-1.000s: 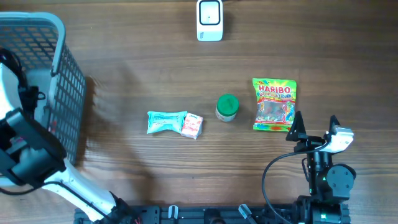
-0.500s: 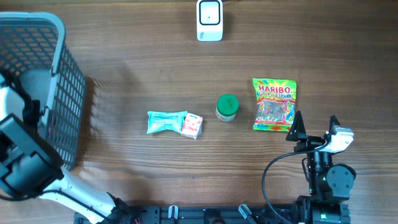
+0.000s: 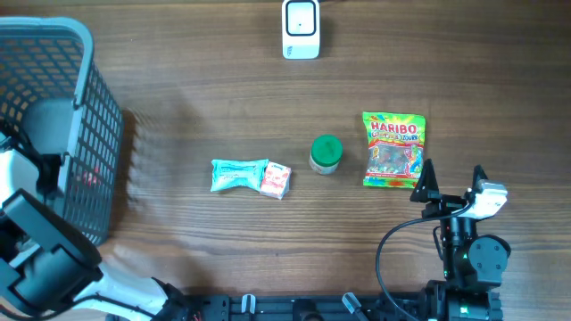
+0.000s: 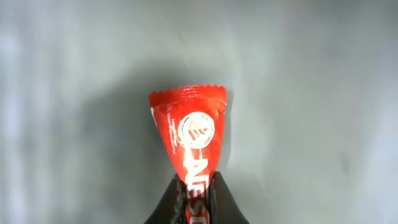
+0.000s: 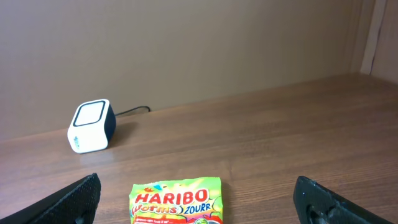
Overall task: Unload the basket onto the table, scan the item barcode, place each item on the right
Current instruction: 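Grasp the red Nescafe stick in the basket with the left gripper, then place the Nescafe stick between the box and the bottle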
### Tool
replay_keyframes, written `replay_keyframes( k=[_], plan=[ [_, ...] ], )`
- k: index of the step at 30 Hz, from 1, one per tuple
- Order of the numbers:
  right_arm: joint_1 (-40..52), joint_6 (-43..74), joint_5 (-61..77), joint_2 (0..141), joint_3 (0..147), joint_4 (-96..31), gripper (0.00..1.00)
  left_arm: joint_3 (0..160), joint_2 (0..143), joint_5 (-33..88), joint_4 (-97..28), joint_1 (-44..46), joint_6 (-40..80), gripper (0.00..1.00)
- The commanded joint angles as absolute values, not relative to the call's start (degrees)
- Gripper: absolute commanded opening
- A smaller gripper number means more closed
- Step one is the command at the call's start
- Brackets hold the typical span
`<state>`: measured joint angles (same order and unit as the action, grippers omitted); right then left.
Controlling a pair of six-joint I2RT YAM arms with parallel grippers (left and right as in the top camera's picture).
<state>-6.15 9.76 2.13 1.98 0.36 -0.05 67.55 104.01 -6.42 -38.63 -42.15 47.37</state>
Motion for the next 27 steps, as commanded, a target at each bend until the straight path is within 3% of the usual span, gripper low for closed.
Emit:
replay_keyframes(
  k=[1, 2, 7, 11, 15, 20, 23, 27],
  plan=[
    [-6.2, 9.1, 2.7, 1.7, 0.3, 0.1, 1.00, 71.8, 89.0, 3.2, -39.7, -39.8, 45.4, 0.04],
    [-6.2, 9.1, 2.7, 1.7, 0.3, 0.1, 1.00, 72.9, 78.6, 3.2, -38.3, -38.0, 45.4, 0.04],
    [-6.2, 9.1, 2.7, 1.7, 0.3, 0.1, 1.00, 72.9, 58.5, 3.2, -33.3, -34.2, 45.6, 0.04],
    [-6.2, 9.1, 2.7, 1.7, 0.3, 0.1, 1.00, 72.8, 50.5, 12.5, -38.0, -21.0, 42.9, 0.04],
    [-6.2, 9.1, 2.7, 1.7, 0.3, 0.1, 0.99, 67.0, 58.0, 12.6, -39.6, 0.2, 35.9, 0.04],
    [-6.2, 9.1, 2.7, 1.7, 0.3, 0.1, 1.00, 64.6, 81.4, 12.2, -32.6, 23.6, 31.9, 0.04],
    [-6.2, 9.1, 2.7, 1.7, 0.3, 0.1, 1.00, 64.6, 89.5, 11.8, -27.7, 30.6, 30.0, 0.04],
    [-6.2, 9.1, 2.7, 1.7, 0.3, 0.1, 1.00, 64.6, 95.2, 1.0, -26.1, 35.9, 30.0, 0.04]
  ],
)
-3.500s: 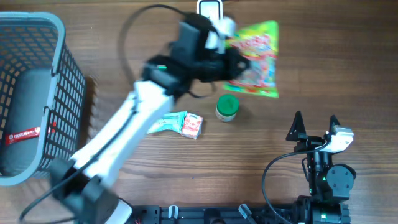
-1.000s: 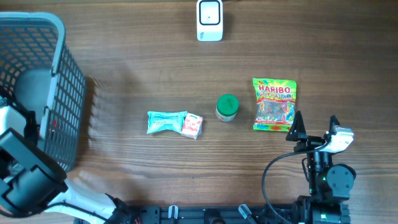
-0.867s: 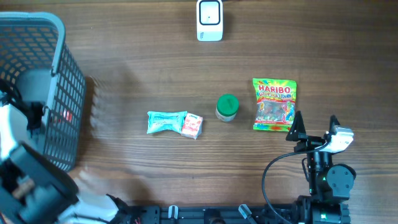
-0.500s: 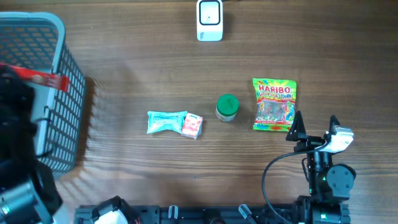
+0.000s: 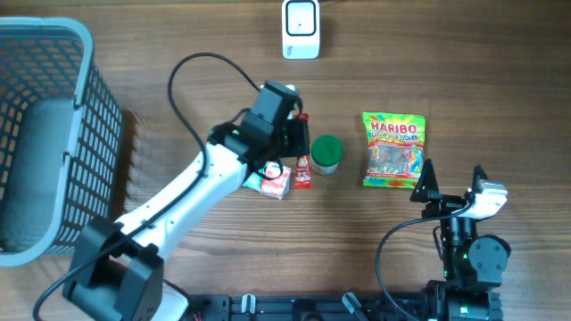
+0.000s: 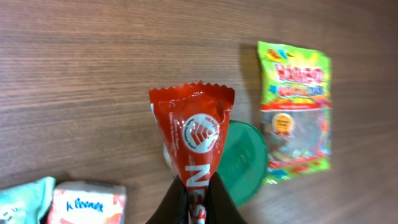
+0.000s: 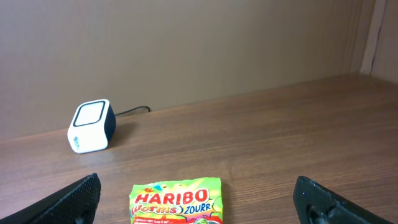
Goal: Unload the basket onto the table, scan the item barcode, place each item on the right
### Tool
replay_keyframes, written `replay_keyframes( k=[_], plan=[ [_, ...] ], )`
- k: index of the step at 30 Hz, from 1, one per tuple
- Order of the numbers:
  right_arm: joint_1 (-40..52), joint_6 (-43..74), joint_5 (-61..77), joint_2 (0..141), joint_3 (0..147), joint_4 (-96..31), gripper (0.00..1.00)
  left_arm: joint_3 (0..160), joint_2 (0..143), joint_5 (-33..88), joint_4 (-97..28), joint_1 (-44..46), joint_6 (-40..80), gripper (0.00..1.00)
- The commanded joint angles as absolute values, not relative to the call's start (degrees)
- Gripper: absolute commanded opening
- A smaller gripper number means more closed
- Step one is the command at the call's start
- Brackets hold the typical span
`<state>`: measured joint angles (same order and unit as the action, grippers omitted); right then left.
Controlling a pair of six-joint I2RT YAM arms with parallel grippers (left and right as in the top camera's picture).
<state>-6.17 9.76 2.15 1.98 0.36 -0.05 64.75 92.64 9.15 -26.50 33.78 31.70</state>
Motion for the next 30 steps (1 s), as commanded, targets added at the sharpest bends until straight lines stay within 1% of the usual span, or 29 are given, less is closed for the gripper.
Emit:
replay_keyframes(
  k=[1, 6, 8, 11, 13, 15, 16, 17, 18, 19, 20, 21, 23, 25, 28, 30],
  plan=[
    [-6.2, 9.1, 2.7, 1.7, 0.3, 0.1, 1.00, 64.6, 96.5, -0.3, -25.9, 36.5, 29.9, 0.04],
    [-6.2, 9.1, 2.7, 1.7, 0.3, 0.1, 1.00, 64.6, 104.1, -0.5, -21.1, 38.1, 30.5, 0.04],
    [-6.2, 9.1, 2.7, 1.7, 0.3, 0.1, 1.00, 64.6, 105.5, -0.5, -20.3, 38.1, 33.4, 0.04],
    [-6.2, 9.1, 2.7, 1.7, 0.3, 0.1, 1.00, 64.6, 105.7, -0.5, -19.7, 38.4, 34.1, 0.04],
    [-6.2, 9.1, 2.7, 1.7, 0.3, 0.1, 1.00, 64.6, 105.7, -0.5, -19.6, 38.7, 34.1, 0.07],
    [-6.2, 9.1, 2.7, 1.7, 0.3, 0.1, 1.00, 64.6, 105.7, -0.6, -19.6, 38.7, 33.6, 0.26],
    [-6.2, 9.1, 2.7, 1.7, 0.3, 0.1, 1.00, 64.6, 105.5, -1.3, -19.5, 38.6, 33.2, 0.39],
    [-6.2, 9.1, 2.7, 1.7, 0.3, 0.1, 1.00, 64.9, 104.8, -3.4, -19.5, 38.5, 33.2, 0.46],
    [-6.2, 9.1, 2.7, 1.7, 0.3, 0.1, 1.00, 66.2, 103.3, -6.0, -20.6, 38.3, 33.2, 0.66],
    [-6.2, 9.1, 2.7, 1.7, 0.3, 0.1, 1.00, 67.5, 101.8, -7.5, -22.0, 38.1, 32.6, 0.77],
    [-6.2, 9.1, 2.7, 1.7, 0.3, 0.1, 1.00, 69.8, 98.9, -8.9, -23.8, 37.6, 30.1, 0.98],
    [-6.2, 9.1, 2.7, 1.7, 0.3, 0.1, 1.00, 71.8, 96.5, -10.7, -25.5, 37.2, 28.5, 1.00],
    [-6.2, 9.1, 2.7, 1.7, 0.3, 0.1, 1.00, 77.1, 90.1, -17.8, -29.0, 36.1, 24.8, 1.00],
    [-6.2, 9.1, 2.7, 1.7, 0.3, 0.1, 1.00, 82.3, 83.4, -25.1, -29.9, 34.5, 20.6, 1.00],
    [-6.2, 9.1, 2.7, 1.7, 0.3, 0.1, 1.00, 90.9, 75.0, -33.8, -26.7, 30.2, 16.0, 1.00],
    [-6.2, 9.1, 2.7, 1.7, 0.3, 0.1, 1.00, 95.7, 71.7, -36.2, -22.7, 26.9, 12.1, 1.00]
  ],
)
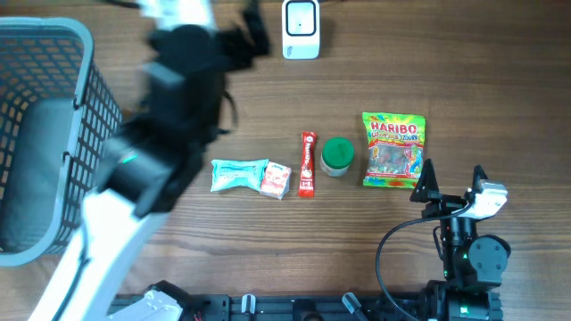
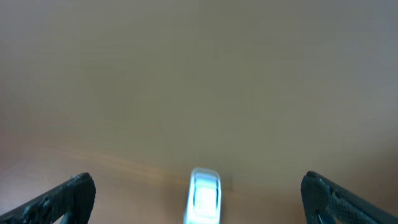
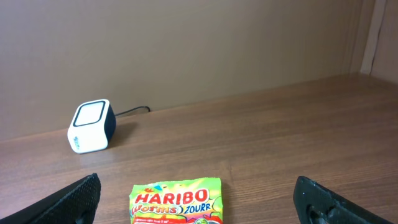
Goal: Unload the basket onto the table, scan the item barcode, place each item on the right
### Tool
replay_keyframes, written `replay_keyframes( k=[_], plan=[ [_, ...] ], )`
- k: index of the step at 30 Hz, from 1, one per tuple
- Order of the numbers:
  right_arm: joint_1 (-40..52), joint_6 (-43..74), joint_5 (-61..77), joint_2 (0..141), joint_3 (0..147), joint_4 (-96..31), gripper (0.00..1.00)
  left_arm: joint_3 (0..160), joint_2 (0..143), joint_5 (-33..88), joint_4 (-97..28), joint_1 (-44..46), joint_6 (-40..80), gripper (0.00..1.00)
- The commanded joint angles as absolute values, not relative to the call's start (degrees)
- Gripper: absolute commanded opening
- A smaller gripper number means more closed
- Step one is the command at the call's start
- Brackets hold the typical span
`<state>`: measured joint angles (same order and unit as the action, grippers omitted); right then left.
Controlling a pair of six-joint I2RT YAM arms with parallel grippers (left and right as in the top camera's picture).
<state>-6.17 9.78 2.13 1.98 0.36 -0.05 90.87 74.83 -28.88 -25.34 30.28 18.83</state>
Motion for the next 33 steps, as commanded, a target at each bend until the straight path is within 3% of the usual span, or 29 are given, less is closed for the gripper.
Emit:
replay_keyframes(
  k=[1, 9, 17, 25, 33],
  plan=[
    [-6.2, 9.1, 2.7, 1.7, 0.3, 0.1, 1.00, 98.1, 70.3, -37.5, -21.3, 25.3, 10.0, 1.00],
    [-6.2, 9.1, 2.7, 1.7, 0.3, 0.1, 1.00, 103.2, 64.9, -50.0, -18.5, 20.6, -8.8, 1.00],
    [-6.2, 9.1, 2.7, 1.7, 0.3, 0.1, 1.00, 102.1, 57.8, -44.1, -29.1, 20.6, 0.9, 1.00],
    [-6.2, 9.1, 2.7, 1.7, 0.3, 0.1, 1.00, 82.7, 27.0, -43.0, -21.7, 19.2, 9.9, 1.00],
    [-6.2, 9.1, 2.7, 1.7, 0.3, 0.1, 1.00, 79.8, 20.1, -41.5, -20.0, 8.6, 12.7, 1.00]
  ],
)
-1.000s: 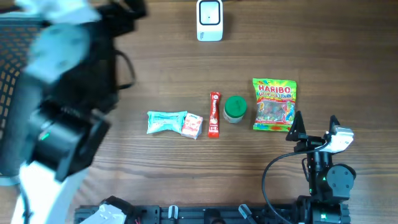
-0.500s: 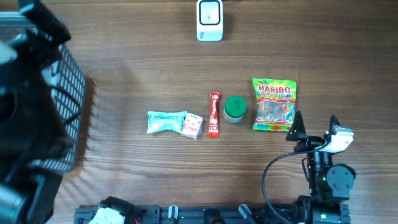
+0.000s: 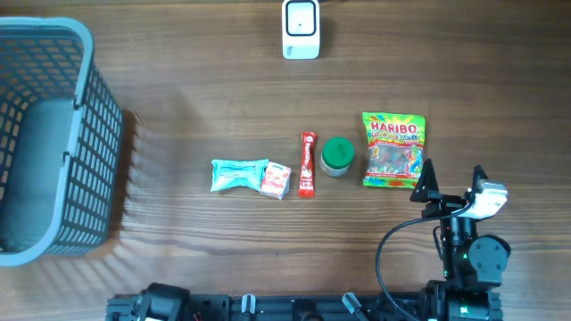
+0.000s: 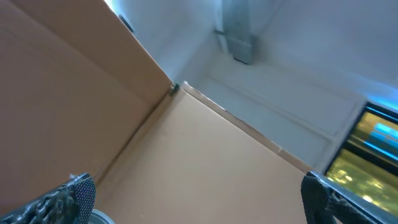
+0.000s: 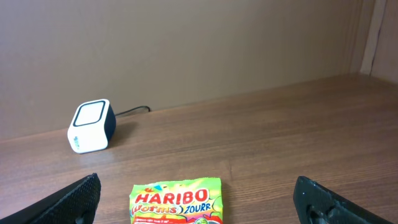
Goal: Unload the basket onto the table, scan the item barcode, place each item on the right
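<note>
The red Nescafe stick (image 3: 307, 163) lies flat on the wooden table between a small pink-and-white box (image 3: 277, 179) and a green-lidded jar (image 3: 337, 155). The white barcode scanner (image 3: 301, 28) stands at the table's back edge, also seen as the scanner (image 5: 91, 126) in the right wrist view. My left gripper (image 4: 198, 199) is open and empty; its camera faces walls and ceiling, and the arm is outside the overhead view. At the front right my right gripper (image 3: 452, 178) is open just short of the Haribo bag (image 5: 176, 198).
A grey-blue mesh basket (image 3: 85, 107) fills the left side. A teal packet (image 3: 238, 173) lies left of the small box. The Haribo bag (image 3: 393, 148) lies right of the jar. The scanner's cable runs off the back edge.
My left arm stood blurred over the table's back left with its camera towards the scanner; now it is out of the overhead view, looking up. The table's items and right arm have not moved.
First my left gripper was shut on the red stick at the basket. Then it held the stick beside the green jar and the box. Later the stick lay between them, the jar slightly further right, with the gripper open. Now the arm is off the table.
</note>
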### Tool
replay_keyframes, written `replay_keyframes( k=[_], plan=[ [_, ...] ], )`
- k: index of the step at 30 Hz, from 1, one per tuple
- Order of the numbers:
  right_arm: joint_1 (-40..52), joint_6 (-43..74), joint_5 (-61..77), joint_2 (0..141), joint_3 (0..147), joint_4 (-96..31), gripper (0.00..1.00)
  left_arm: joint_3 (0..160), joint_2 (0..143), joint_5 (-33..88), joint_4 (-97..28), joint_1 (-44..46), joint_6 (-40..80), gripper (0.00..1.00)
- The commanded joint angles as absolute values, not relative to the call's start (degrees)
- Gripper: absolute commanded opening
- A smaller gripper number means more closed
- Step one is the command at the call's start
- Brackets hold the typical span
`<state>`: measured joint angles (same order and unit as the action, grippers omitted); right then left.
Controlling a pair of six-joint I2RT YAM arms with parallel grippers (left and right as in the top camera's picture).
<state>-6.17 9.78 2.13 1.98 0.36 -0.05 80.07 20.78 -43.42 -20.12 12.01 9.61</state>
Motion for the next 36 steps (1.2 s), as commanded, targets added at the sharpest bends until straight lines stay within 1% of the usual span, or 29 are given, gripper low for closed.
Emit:
replay_keyframes(
  k=[1, 4, 5, 7, 8, 10, 12, 14, 16, 17, 18, 19, 20, 21, 23, 24, 26, 27, 29, 30, 31, 33, 34, 35, 36],
  plan=[
    [-6.2, 9.1, 2.7, 1.7, 0.3, 0.1, 1.00, 79.8, 19.8, -38.7, -20.7, 7.7, 13.0, 1.00],
    [-6.2, 9.2, 2.7, 1.7, 0.3, 0.1, 1.00, 79.8, 19.8, -28.1, -22.3, 7.0, 12.8, 1.00],
    [-6.2, 12.2, 4.2, 1.7, 0.3, 0.1, 1.00, 80.8, 19.7, -28.6, -23.9, 7.0, 10.7, 1.00],
    [-6.2, 24.0, 8.7, 2.6, 0.3, 0.4, 1.00, 81.1, 18.9, -28.7, -24.9, 6.5, 10.7, 1.00],
    [-6.2, 30.1, 13.8, 3.4, 0.4, 0.9, 1.00, 81.0, 18.3, -28.8, -25.1, 5.8, 10.7, 1.00],
    [-6.2, 37.6, 31.2, 4.2, 0.4, 1.7, 1.00, 80.1, 16.3, -28.0, -25.3, 5.2, 10.7, 1.00],
    [-6.2, 39.4, 43.7, 4.3, 0.5, 1.7, 1.00, 76.3, 12.6, -27.9, -23.4, 5.3, 10.7, 1.00],
    [-6.2, 40.8, 48.0, 4.3, 1.3, 0.5, 1.00, 69.5, 6.5, -27.8, -19.3, 5.3, 10.7, 1.00],
    [-6.2, 41.1, 46.0, 4.4, 5.7, -3.9, 0.99, 62.2, 0.3, -27.3, -15.4, 5.3, 10.7, 1.00],
    [-6.2, 40.3, 43.4, 4.7, 9.4, -8.4, 0.99, 62.7, 1.0, -26.7, -14.7, 5.3, 9.2, 1.00],
    [-6.2, 38.8, 38.4, 5.9, 14.7, -16.0, 0.99, 62.1, 1.0, -25.4, -14.5, 5.5, 9.2, 1.00],
    [-6.2, 35.9, 31.7, 9.1, 22.9, -27.4, 1.00, 61.4, 0.8, -23.3, -14.1, 5.7, 9.2, 1.00],
    [-6.2, 32.5, 25.1, 14.5, 32.4, -37.8, 0.99, 60.0, 0.8, -21.9, -13.2, 5.7, 9.2, 1.00],
    [-6.2, 30.9, 21.0, 20.1, 40.4, -44.8, 0.99, 58.1, 0.8, -22.0, -11.5, 5.5, 9.2, 1.00],
    [-6.2, 30.4, 17.1, 29.5, 53.1, -54.4, 1.00, 55.1, 0.9, -23.3, -11.3, 5.4, 9.2, 1.00],
    [-6.2, 30.0, 16.8, 40.2, 65.5, -63.2, 1.00, 52.0, 0.9, -30.4, -13.5, 5.4, 9.7, 1.00],
    [-6.2, 30.0, 17.0, 51.0, 77.3, -73.3, 1.00, 50.5, 0.9, -31.3, -19.2, 5.4, 12.4, 1.00],
    [-6.2, 30.0, 19.0, 56.2, 81.1, -74.8, 1.00, 49.3, 0.9, -27.9, -25.5, 5.4, 14.0, 1.00],
    [-6.2, 30.6, 20.3, 61.3, 82.1, -72.9, 1.00, 46.0, 1.0, -22.1, -30.1, 5.8, 14.0, 1.00],
    [-6.1, 30.3, 23.9, 64.9, 82.1, -69.1, 1.00, 42.0, 1.0, -19.5, -29.7, 6.3, 14.0, 1.00],
    [-5.0, 32.3, 24.9, 69.2, 82.6, -68.0, 1.00, 36.7, 1.0, -18.0, -27.3, 6.7, 14.0, 1.00],
    [-0.7, 38.8, 17.4, 75.7, 83.4, -68.2, 0.99, 29.3, 1.3, -14.8, -22.6, 6.6, 14.1, 1.00],
    [2.5, 41.7, 13.5, 78.8, 83.9, -68.1, 0.99, 26.8, 1.6, -14.5, -21.1, 6.6, 15.1, 1.00],
    [6.9, 45.1, 10.1, 82.3, 84.6, -67.9, 1.00, 23.2, 2.5, -20.5, -20.8, 6.6, 19.1, 1.00],
    [10.1, 46.8, 8.1, 84.7, 85.1, -67.3, 1.00, 21.8, 3.0, -23.4, -21.8, 6.6, 19.1, 1.00]
  ],
)
